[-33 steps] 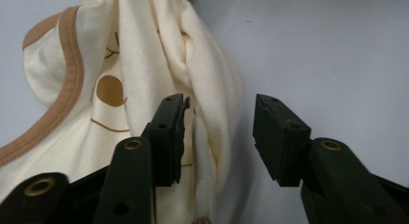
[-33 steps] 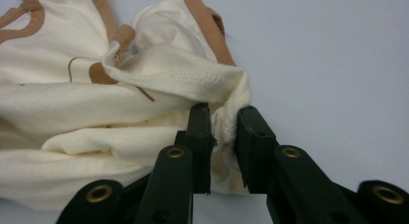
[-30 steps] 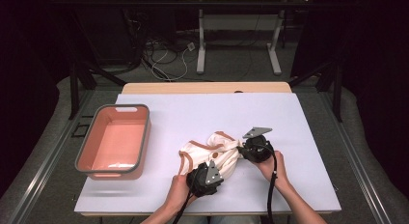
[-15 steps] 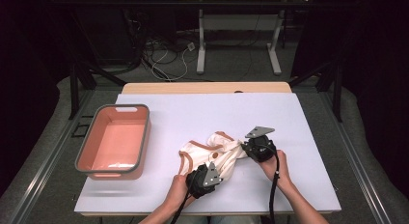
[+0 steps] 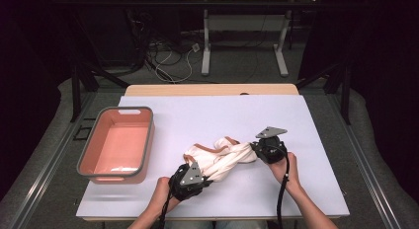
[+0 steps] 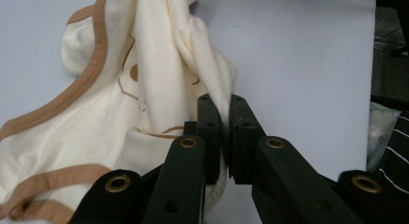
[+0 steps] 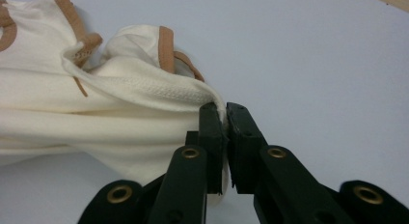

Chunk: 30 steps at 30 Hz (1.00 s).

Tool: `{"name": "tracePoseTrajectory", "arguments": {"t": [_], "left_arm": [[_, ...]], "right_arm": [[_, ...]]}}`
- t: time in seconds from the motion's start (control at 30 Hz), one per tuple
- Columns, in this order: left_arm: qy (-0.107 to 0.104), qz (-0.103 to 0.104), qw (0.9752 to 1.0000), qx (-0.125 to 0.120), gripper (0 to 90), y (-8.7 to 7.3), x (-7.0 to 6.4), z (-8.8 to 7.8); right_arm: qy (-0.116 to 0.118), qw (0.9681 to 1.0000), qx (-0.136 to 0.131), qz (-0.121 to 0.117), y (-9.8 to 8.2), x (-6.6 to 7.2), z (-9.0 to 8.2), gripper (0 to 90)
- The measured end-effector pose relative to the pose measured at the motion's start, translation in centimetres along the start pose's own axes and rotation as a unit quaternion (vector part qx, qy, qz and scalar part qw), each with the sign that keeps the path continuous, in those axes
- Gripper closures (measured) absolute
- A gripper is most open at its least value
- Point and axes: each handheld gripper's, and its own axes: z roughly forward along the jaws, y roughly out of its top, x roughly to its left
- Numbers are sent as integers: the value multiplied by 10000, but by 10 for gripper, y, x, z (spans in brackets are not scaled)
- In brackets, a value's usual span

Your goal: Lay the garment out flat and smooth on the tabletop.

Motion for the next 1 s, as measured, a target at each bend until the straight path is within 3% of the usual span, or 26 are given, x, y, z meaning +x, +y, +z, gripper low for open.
{"name": "tracePoseTrajectory", "arguments": {"t": [0.13, 0.23, 0.43, 0.57, 0.63, 0.8, 1.0], "left_arm": [[-30, -82, 9997, 224, 856, -5, 8, 2], [18, -109, 9993, 352, 851, -8, 11, 7], [33, -47, 9988, 483, 803, -6, 7, 10], [74, 20, 9987, 494, 710, -1, 0, 14], [100, 62, 9987, 490, 655, 2, -4, 16], [287, 83, 9981, 545, 554, 7, -11, 25], [642, 61, 9965, 535, 516, 15, -17, 42]], "right_arm": [[183, 9998, 128, 7, -1, 2, 5, 857], [297, 9991, 271, -121, -4, 7, 13, 856], [490, 9972, 484, -292, -4, 11, 17, 796], [582, 9967, 435, -364, -2, 13, 14, 660], [673, 9966, 265, -397, 1, 15, 10, 548], [740, 9951, 67, -653, 7, 24, 4, 499], [803, 9926, -129, -897, 9, 33, 5, 530]]}}
